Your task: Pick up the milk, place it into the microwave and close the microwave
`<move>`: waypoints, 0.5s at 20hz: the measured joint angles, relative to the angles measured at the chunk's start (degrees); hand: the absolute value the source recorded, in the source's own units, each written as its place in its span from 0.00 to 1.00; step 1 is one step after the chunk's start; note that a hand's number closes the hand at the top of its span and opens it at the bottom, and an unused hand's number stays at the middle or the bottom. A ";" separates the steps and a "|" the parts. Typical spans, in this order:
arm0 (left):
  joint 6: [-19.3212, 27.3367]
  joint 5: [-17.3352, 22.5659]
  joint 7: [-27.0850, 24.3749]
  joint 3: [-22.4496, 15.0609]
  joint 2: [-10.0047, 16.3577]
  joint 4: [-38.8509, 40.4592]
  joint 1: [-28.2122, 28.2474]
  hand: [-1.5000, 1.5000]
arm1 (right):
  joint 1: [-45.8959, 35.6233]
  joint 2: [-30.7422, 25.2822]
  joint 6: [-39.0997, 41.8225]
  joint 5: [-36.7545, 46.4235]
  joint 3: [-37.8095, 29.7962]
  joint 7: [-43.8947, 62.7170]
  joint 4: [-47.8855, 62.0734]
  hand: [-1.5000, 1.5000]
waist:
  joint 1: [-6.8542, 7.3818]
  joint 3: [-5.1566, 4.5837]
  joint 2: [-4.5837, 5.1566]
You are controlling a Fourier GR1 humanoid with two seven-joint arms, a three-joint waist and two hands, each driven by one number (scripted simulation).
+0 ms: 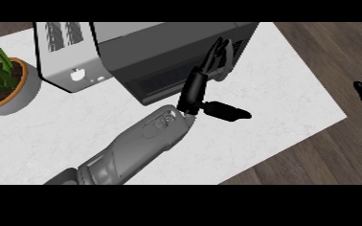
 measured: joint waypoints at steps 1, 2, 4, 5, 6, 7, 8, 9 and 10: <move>0.08 0.30 -0.45 -0.10 0.04 0.12 -0.02 0.00 | -0.18 -0.19 -0.05 -0.22 -0.08 0.25 0.11 0.00 | -0.10 0.00 0.03; 0.21 0.63 -0.86 -0.21 0.10 0.19 -0.01 0.00 | -0.32 -0.42 -0.03 -0.50 -0.20 0.48 0.28 0.00 | -0.25 0.01 0.04; 0.48 1.29 -1.63 -0.35 0.21 0.33 0.06 0.00 | -0.57 -0.76 0.07 -0.99 -0.27 0.87 0.33 0.00 | -0.62 0.02 0.03; 0.57 1.45 -2.15 -0.47 0.21 0.54 0.03 0.00 | -0.75 -0.99 0.11 -1.18 -0.35 1.05 0.34 0.00 | -0.70 0.03 0.06; 0.67 1.76 -2.51 -0.60 0.21 0.64 0.02 0.00 | -0.96 -1.13 0.09 -1.51 -0.42 1.26 0.41 0.00 | -0.77 0.03 0.06; 0.69 2.04 -2.88 -0.70 0.19 0.81 -0.02 0.00 | -1.15 -1.36 0.10 -1.76 -0.53 1.45 0.42 0.00 | -0.82 0.03 0.04; 0.83 2.36 -3.22 -0.78 0.21 0.94 0.00 0.00 | -1.21 -1.52 0.14 -2.02 -0.54 1.68 0.43 0.00 | -0.98 0.02 0.00; 1.01 2.68 -3.50 -0.85 0.21 1.03 -0.02 0.00 | -1.26 -1.63 0.19 -2.23 -0.50 1.89 0.50 0.00 | -1.07 0.04 0.00; 1.05 2.99 -3.80 -0.98 0.19 1.10 -0.08 0.00 | -1.51 -1.79 0.22 -2.48 -0.45 2.12 0.53 0.00 | -1.07 0.04 0.04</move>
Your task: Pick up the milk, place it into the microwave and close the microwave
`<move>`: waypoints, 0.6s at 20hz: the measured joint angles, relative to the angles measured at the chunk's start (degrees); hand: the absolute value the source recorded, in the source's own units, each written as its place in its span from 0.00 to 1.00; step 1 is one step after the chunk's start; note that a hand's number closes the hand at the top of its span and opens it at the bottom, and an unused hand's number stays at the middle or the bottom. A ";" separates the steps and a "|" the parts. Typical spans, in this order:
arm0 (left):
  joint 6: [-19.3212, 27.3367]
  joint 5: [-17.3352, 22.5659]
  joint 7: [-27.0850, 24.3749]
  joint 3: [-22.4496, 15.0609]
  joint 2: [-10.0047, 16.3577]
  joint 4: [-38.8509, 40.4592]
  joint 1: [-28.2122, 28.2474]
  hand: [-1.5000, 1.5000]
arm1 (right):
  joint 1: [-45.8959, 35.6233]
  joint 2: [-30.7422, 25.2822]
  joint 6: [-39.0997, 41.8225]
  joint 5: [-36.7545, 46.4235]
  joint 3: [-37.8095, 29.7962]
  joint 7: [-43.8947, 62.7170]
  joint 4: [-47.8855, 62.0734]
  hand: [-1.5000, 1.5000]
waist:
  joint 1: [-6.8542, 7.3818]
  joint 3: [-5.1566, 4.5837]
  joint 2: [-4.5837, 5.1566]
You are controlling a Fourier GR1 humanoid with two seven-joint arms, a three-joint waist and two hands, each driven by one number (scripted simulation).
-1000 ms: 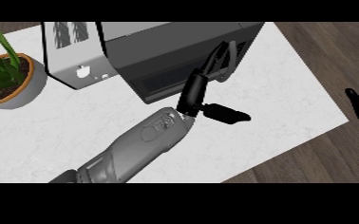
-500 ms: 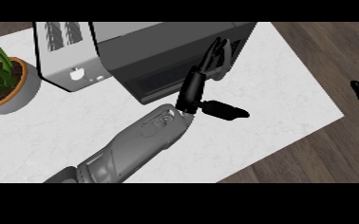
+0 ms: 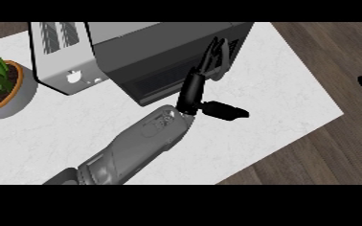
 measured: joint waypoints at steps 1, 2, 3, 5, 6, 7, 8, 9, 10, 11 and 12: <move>0.08 0.28 -0.32 -0.11 0.00 0.08 -0.03 0.00 | -0.29 -0.17 0.01 -0.27 -0.07 0.15 0.00 0.00 | -0.08 0.00 0.02; 0.14 0.59 -0.59 -0.23 0.00 0.15 -0.08 0.00 | -0.47 -0.40 0.10 -0.52 -0.12 0.35 0.15 0.00 | -0.11 0.02 0.05; 0.15 0.85 -0.98 -0.29 -0.02 0.31 -0.11 0.00 | -0.66 -0.65 0.16 -0.75 -0.24 0.51 0.16 0.00 | -0.15 0.02 0.05; 0.27 1.40 -1.54 -0.49 -0.05 0.54 -0.23 0.00 | -0.93 -0.93 0.24 -1.14 -0.26 0.86 0.34 0.00 | -0.20 0.04 0.07; 0.31 1.68 -1.82 -0.58 -0.04 0.67 -0.25 0.00 | -1.06 -1.09 0.28 -1.45 -0.30 1.03 0.37 0.00 | -0.30 0.04 0.05; 0.38 1.95 -2.09 -0.70 -0.03 0.76 -0.27 0.00 | -1.22 -1.26 0.37 -1.67 -0.33 1.17 0.40 0.00 | -0.38 0.05 0.04; 0.43 2.17 -2.44 -0.81 -0.01 0.83 -0.28 0.00 | -1.34 -1.32 0.42 -1.85 -0.30 1.28 0.43 0.00 | -0.50 0.06 0.08; 0.52 2.38 -2.71 -0.96 -0.01 0.97 -0.35 0.00 | -1.55 -1.45 0.49 -2.04 -0.28 1.41 0.42 0.00 | -0.54 0.06 0.08; 0.52 2.66 -2.92 -1.04 -0.02 1.15 -0.39 0.00 | -1.67 -1.63 0.49 -2.30 -0.32 1.62 0.36 0.00 | -0.58 0.05 0.02; 0.51 2.89 -3.20 -1.14 -0.02 1.25 -0.44 0.00 | -1.78 -1.73 0.53 -2.56 -0.34 1.75 0.45 0.00 | -0.62 0.06 0.04; 0.52 3.21 -3.37 -1.20 -0.04 1.34 -0.50 0.00 | -1.85 -1.83 0.56 -2.77 -0.34 1.92 0.54 0.00 | -0.63 0.06 0.03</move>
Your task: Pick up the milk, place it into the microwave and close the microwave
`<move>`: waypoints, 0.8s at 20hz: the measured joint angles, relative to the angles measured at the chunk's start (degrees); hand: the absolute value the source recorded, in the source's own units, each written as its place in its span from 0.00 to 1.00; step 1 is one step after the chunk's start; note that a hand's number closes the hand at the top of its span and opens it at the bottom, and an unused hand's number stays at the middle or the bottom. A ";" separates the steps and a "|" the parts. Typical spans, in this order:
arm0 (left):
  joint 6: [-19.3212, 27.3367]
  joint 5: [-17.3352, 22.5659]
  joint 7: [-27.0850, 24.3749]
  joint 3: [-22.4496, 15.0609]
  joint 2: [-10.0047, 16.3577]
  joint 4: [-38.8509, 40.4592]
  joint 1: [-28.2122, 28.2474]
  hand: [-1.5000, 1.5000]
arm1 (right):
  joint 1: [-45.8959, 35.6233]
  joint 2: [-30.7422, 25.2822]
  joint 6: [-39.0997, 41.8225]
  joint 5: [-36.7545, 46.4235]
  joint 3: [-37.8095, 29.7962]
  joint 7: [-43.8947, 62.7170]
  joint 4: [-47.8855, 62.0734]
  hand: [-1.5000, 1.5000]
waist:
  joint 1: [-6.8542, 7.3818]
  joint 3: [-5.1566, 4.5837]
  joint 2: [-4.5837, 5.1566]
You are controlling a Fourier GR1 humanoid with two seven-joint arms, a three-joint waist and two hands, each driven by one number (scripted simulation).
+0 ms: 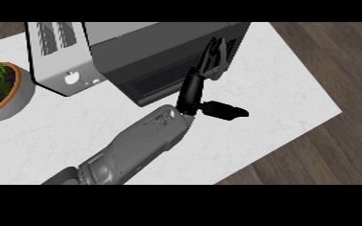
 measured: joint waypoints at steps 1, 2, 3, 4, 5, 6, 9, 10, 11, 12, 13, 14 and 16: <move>0.00 0.29 -0.18 -0.08 0.00 0.06 -0.04 0.00 | -0.12 -0.26 0.08 -0.19 -0.06 0.20 0.08 0.00 | -0.04 0.00 0.00; -0.01 0.58 -0.38 -0.22 -0.01 0.09 -0.08 0.00 | -0.35 -0.38 0.13 -0.42 -0.03 0.36 0.09 0.00 | -0.06 0.00 0.02; -0.02 0.86 -0.63 -0.29 -0.03 0.19 -0.11 0.00 | -0.40 -0.52 0.20 -0.71 -0.06 0.53 0.20 0.00 | -0.07 0.00 0.01; -0.01 1.10 -0.79 -0.41 -0.04 0.30 -0.18 0.00 | -0.52 -0.74 0.26 -0.96 -0.06 0.77 0.25 0.00 | -0.09 0.00 0.00; -0.08 1.41 -0.96 -0.46 -0.06 0.34 -0.26 0.00 | -0.66 -0.88 0.36 -1.13 0.01 0.95 0.29 0.00 | -0.05 0.00 0.04; -0.13 1.72 -1.12 -0.56 -0.06 0.35 -0.30 0.00 | -0.75 -0.95 0.51 -1.34 0.12 1.10 0.36 0.00 | -0.07 0.02 0.06; -0.20 2.43 -1.65 -0.90 -0.06 0.70 -0.43 0.00 | -1.13 -1.30 0.80 -1.99 0.17 1.41 0.24 0.00 | -0.21 0.03 -0.02; -0.18 2.65 -1.84 -1.00 -0.06 0.77 -0.47 0.00 | -1.30 -1.39 0.92 -2.27 0.22 1.54 0.20 0.00 | -0.25 0.03 -0.02; -0.19 2.85 -2.05 -1.09 -0.06 0.89 -0.52 0.00 | -1.36 -1.51 1.02 -2.45 0.29 1.70 0.18 0.00 | -0.27 0.03 -0.03; -0.25 3.07 -2.22 -1.17 -0.07 1.02 -0.58 0.00 | -1.42 -1.58 1.05 -2.68 0.34 1.83 0.14 0.00 | -0.30 0.03 -0.05; -0.28 3.36 -2.38 -1.21 -0.07 1.07 -0.58 0.00 | -1.43 -1.60 1.05 -2.92 0.34 1.93 0.17 0.00 | -0.36 0.03 -0.07; -0.33 3.59 -2.56 -1.28 -0.08 1.11 -0.65 0.00 | -1.57 -1.66 1.00 -3.08 0.40 2.10 0.19 0.00 | -0.32 0.03 -0.02; -0.43 4.64 -2.80 -0.61 0.36 0.79 -0.53 1.00 | -1.61 -1.85 1.12 -3.45 0.38 2.31 0.23 0.00 | -0.27 0.04 -0.02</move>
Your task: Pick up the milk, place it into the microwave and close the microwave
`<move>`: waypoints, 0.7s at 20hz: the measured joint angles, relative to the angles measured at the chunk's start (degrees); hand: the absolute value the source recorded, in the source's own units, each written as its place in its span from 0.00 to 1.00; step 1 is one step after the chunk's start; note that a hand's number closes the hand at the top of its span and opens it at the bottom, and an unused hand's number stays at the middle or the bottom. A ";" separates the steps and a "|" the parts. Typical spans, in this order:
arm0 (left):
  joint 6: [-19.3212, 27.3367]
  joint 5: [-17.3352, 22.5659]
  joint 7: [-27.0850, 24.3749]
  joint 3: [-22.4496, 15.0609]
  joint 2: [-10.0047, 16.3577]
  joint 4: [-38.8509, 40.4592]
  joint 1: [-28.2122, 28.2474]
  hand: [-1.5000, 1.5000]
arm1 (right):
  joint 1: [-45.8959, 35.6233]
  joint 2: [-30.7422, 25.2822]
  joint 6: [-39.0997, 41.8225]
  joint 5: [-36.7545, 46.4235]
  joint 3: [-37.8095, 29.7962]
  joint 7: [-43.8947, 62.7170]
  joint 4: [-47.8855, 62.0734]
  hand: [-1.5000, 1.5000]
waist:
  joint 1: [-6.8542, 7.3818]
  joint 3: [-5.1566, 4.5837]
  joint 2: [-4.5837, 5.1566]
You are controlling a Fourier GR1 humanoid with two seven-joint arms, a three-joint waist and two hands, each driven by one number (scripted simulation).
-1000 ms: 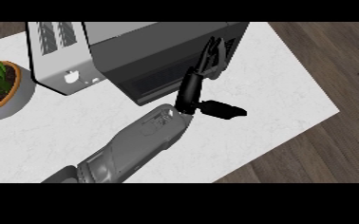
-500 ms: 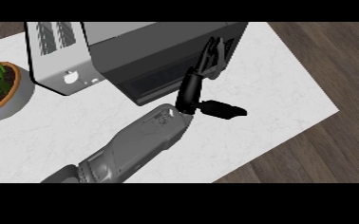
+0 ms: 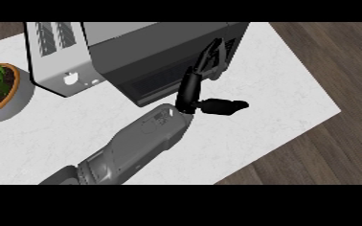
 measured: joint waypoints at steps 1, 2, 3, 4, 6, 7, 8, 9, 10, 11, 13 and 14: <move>-0.27 0.30 0.35 0.19 0.18 0.47 -0.60 1.00 | -0.06 -0.13 0.06 -0.12 0.05 0.16 -0.09 0.00 | -0.04 0.03 0.02; -0.63 0.45 0.54 0.12 0.34 0.83 -0.95 1.00 | -0.18 -0.22 0.10 -0.31 0.13 0.30 -0.16 0.00 | 0.09 0.07 -0.01; -0.67 0.42 0.59 0.03 0.50 1.24 -1.19 0.00 | -0.23 -0.35 0.09 -0.51 0.12 0.47 -0.24 0.00 | 0.22 0.12 -0.13; -0.77 -0.27 0.25 -0.73 1.19 1.45 -1.10 0.00 | -0.16 -0.50 0.12 -0.72 0.04 0.61 -0.19 0.00 | 0.48 0.23 -0.39; -0.23 -1.58 0.47 -2.00 1.81 2.62 -1.93 0.00 | -0.12 -0.79 0.15 -0.99 -0.09 0.83 -0.30 0.00 | 0.77 0.47 -0.81; 0.28 -2.21 0.60 -2.67 1.85 2.97 -2.24 0.00 | -0.10 -0.86 0.15 -1.05 -0.07 0.94 -0.32 0.00 | 0.99 0.59 -0.95; 0.58 -2.64 0.86 -3.22 1.82 3.31 -2.58 0.00 | -0.09 -0.94 0.08 -1.11 -0.09 1.05 -0.38 0.00 | 1.25 0.65 -1.07; 0.92 -2.80 1.28 -3.52 1.59 3.64 -2.89 0.00 | -0.05 -1.01 0.02 -1.24 -0.18 1.12 -0.42 0.00 | 1.52 0.68 -1.20; 1.08 -2.86 1.84 -3.80 1.32 3.95 -3.29 0.00 | -0.03 -1.08 -0.08 -1.37 -0.27 1.20 -0.46 0.00 | 1.83 0.70 -1.29; 1.35 -2.91 2.17 -3.93 1.21 4.14 -3.54 0.00 | 0.03 -1.25 -0.12 -1.45 -0.48 1.26 -0.43 0.00 | 2.00 0.72 -1.34; 1.86 -3.00 2.96 -4.31 0.77 4.62 -4.05 0.00 | 0.22 -1.38 -0.33 -1.74 -0.71 1.43 -0.49 0.00 | 2.43 0.71 -1.51; 2.03 -3.02 3.38 -4.51 0.57 4.86 -4.33 0.00 | 0.21 -1.51 -0.48 -1.82 -0.87 1.51 -0.60 0.00 | 2.64 0.70 -1.57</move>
